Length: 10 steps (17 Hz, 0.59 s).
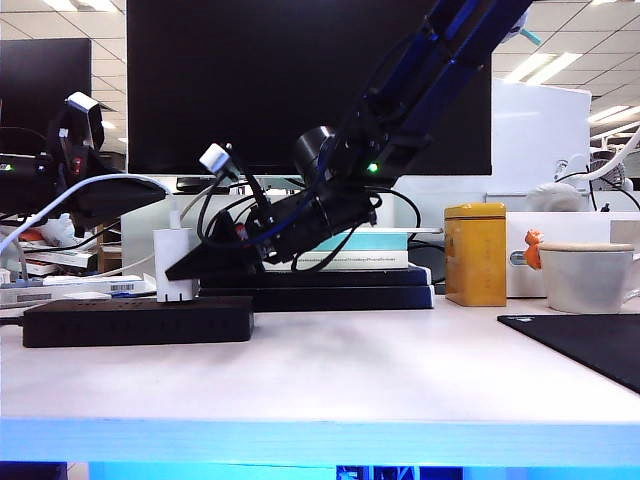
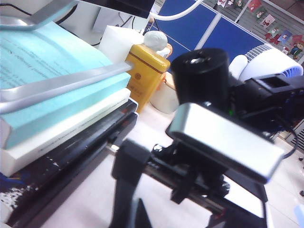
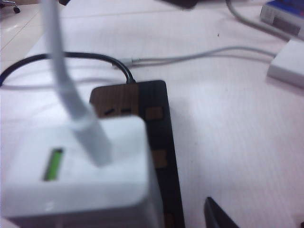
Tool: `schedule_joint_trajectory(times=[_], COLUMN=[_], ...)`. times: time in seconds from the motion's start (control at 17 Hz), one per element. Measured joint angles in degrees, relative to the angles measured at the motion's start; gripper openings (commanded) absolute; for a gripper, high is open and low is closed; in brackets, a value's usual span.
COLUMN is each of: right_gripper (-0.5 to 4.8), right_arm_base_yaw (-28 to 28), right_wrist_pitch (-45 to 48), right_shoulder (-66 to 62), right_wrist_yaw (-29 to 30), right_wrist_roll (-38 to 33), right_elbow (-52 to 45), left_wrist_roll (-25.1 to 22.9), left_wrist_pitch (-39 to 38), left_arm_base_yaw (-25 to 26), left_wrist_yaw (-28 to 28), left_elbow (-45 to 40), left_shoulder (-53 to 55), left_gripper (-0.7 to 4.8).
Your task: Plug the white charger into the left socket.
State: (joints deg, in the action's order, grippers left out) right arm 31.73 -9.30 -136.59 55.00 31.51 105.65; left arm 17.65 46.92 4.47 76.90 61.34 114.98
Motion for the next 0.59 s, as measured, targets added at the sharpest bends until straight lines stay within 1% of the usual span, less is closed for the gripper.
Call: schedule_joint_trajectory(times=[0.35, 0.41, 0.53, 0.59], right_gripper=[3.78, 3.54, 2.44, 1.7], right_arm_base_yaw=[-0.2, -0.3, -0.5, -0.6], right_wrist_pitch=[0.4, 0.4, 0.4, 0.4], right_shoulder=[4.0, 4.9, 6.2, 6.6], right_wrist_yaw=[0.0, 0.1, 0.2, 0.2], right_wrist_roll=[0.0, 0.0, 0.0, 0.0], right_elbow=[0.0, 0.0, 0.1, 0.1], left_wrist_roll=[0.0, 0.0, 0.0, 0.0], left_wrist_pitch=[0.0, 0.0, 0.0, 0.0], left_arm_base_yaw=[0.0, 0.0, 0.0, 0.0], left_wrist_yaw=[-3.7, -3.8, -3.9, -3.9], left_elbow=[0.0, 0.0, 0.0, 0.0], left_shoulder=[-0.3, -0.3, -0.3, -0.3], left_gripper=[-0.05, -0.05, -0.05, -0.05])
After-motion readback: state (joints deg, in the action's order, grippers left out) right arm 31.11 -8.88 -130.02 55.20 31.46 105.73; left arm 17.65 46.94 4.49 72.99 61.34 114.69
